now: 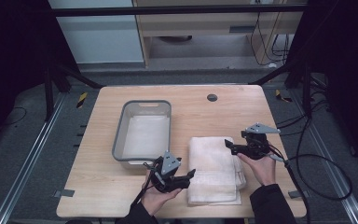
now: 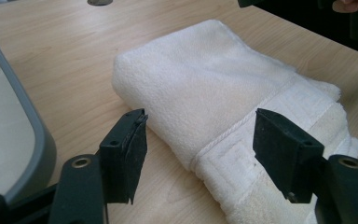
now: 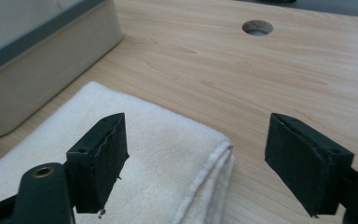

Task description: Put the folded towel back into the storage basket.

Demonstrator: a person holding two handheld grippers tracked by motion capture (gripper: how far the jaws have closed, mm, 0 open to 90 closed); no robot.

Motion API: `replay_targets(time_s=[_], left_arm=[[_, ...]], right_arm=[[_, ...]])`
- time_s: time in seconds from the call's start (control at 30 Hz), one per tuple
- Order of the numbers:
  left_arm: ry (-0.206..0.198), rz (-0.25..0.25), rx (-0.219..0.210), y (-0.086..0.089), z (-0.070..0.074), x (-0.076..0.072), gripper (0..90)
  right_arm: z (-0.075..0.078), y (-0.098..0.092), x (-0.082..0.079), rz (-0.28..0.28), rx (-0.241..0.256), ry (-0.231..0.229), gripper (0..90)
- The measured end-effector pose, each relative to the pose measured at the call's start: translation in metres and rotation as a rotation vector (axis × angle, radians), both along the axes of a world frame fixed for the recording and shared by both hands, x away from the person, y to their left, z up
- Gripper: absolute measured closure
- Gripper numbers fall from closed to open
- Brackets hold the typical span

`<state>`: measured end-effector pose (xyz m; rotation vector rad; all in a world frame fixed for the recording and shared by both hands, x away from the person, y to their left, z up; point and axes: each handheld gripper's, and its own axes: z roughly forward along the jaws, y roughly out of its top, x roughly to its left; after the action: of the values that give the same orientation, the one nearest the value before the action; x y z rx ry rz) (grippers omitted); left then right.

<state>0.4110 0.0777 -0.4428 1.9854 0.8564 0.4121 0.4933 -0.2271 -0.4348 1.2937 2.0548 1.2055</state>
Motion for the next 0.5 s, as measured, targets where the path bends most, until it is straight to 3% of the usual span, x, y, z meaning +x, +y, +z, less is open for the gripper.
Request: replay_targets(time_s=[0.17, 0.2, 0.5], left_arm=[[0.012, -0.002, 0.018, -0.004, -0.006, -0.001, 33.9], [0.013, -0.004, 0.022, -0.005, -0.008, -0.001, 33.6], [0.053, -0.011, 0.061, -0.013, -0.023, 0.0, 32.3]], right_arm=[[-0.006, -0.003, 0.001, -0.015, -0.01, 0.019, 21.9], [-0.009, -0.002, 0.003, -0.008, -0.037, 0.029, 21.9], [-0.019, -0.006, 0.005, -0.023, -0.01, 0.061, 22.3]])
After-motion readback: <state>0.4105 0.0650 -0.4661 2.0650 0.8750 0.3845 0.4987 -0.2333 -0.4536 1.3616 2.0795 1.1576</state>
